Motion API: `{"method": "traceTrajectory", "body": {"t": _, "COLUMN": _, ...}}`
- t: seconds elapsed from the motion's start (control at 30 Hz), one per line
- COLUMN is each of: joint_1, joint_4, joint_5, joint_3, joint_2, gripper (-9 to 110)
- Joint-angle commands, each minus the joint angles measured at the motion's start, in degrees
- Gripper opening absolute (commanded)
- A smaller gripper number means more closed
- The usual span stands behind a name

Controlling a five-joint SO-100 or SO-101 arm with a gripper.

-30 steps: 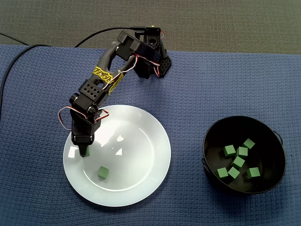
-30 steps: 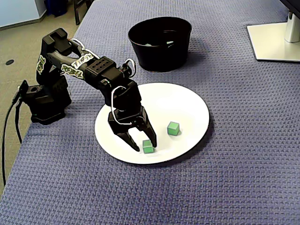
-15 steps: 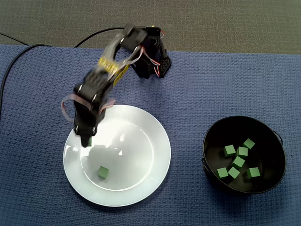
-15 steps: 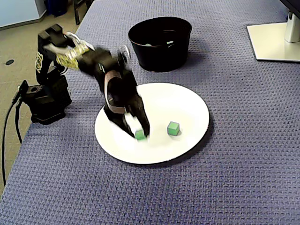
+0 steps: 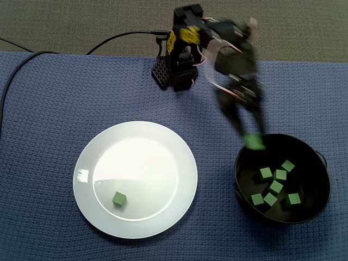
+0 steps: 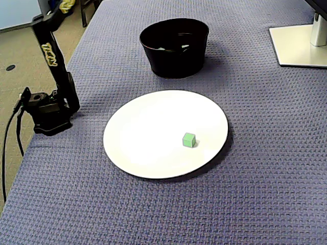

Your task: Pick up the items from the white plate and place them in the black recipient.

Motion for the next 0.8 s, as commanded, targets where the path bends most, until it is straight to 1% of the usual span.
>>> {"method": "traceTrajectory", "body": {"t": 0.0, "joint_1": -8.7, "joint_4": -5.1, "joint_5": 4.5, "joint_3": 2.1, "joint_2": -9.6, "gripper": 0}}
{"method": "traceTrajectory", "body": {"t": 0.13, "joint_1": -11.1, "joint_4": -8.6, "joint_5": 7.1, "joint_3": 4.0, "joint_2": -21.1, "gripper": 0}}
{"method": "traceTrajectory", "body": {"t": 0.17, "joint_1": -11.4, "joint_4": -10.6, "joint_5": 6.8, "joint_3": 5.7, "joint_2": -22.7, "gripper": 4}}
{"method": "traceTrajectory", "body": {"t": 0.23, "joint_1": -12.0, "joint_4": -13.3, "joint_5": 6.2, "joint_3": 9.2, "joint_2": -24.0, "gripper": 30}}
{"method": "traceTrajectory", "body": {"t": 0.27, "joint_1": -12.0, "joint_4": -12.9, "joint_5": 5.2, "joint_3": 9.8, "joint_2": -24.0, "gripper": 36}}
{"method": "traceTrajectory", "body": {"t": 0.37, "joint_1": -9.7, "joint_4": -5.4, "joint_5": 2.7, "joint_3": 8.3, "joint_2": -19.1, "gripper": 42}}
{"method": "traceTrajectory", "body": {"t": 0.43, "joint_1": -5.3, "joint_4": 1.1, "joint_5": 0.3, "joint_3": 5.4, "joint_2": -13.6, "gripper": 42}}
{"method": "traceTrajectory", "body": {"t": 0.5, "joint_1": 1.2, "joint_4": 7.1, "joint_5": -7.0, "joint_3": 2.3, "joint_2": -8.5, "gripper": 40}}
{"method": "traceTrajectory", "body": {"t": 0.6, "joint_1": 14.8, "joint_4": 10.1, "joint_5": -23.6, "joint_3": 0.6, "joint_2": -3.3, "gripper": 38}}
{"method": "traceTrajectory", "body": {"t": 0.67, "joint_1": 24.3, "joint_4": 7.6, "joint_5": -34.7, "joint_3": 2.2, "joint_2": -1.9, "gripper": 37}}
{"method": "traceTrajectory", "body": {"t": 0.77, "joint_1": 36.1, "joint_4": -2.5, "joint_5": -45.8, "joint_3": 9.6, "joint_2": -2.5, "gripper": 39}}
